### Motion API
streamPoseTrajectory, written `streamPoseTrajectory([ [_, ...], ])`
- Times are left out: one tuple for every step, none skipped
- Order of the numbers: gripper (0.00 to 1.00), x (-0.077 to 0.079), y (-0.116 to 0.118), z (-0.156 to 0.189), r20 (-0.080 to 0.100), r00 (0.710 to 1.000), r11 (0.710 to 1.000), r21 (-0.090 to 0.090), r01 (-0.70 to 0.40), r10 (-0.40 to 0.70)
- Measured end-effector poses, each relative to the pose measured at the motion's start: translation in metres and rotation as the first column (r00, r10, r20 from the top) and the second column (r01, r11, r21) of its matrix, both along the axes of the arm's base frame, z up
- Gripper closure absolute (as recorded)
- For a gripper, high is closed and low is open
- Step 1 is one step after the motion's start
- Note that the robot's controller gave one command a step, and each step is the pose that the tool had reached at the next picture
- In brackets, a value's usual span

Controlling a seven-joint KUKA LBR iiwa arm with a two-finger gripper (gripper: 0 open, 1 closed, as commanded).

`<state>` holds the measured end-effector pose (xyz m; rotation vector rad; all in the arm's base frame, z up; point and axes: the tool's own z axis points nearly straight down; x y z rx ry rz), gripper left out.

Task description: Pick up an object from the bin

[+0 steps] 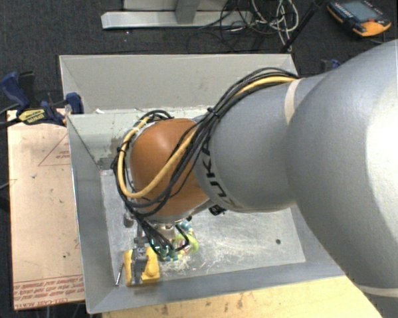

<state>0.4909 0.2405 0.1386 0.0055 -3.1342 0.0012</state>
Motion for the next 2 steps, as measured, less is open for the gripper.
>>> streamPoseTrajectory([
  [0.0,0.002,-0.001,0.003,0.006,1.0,1.0,0.002,0.004,-0.004],
  [1.0,-0.004,-0.023,-0.06,0.002,0.992,0.991,0.008,0.13,-0.13],
])
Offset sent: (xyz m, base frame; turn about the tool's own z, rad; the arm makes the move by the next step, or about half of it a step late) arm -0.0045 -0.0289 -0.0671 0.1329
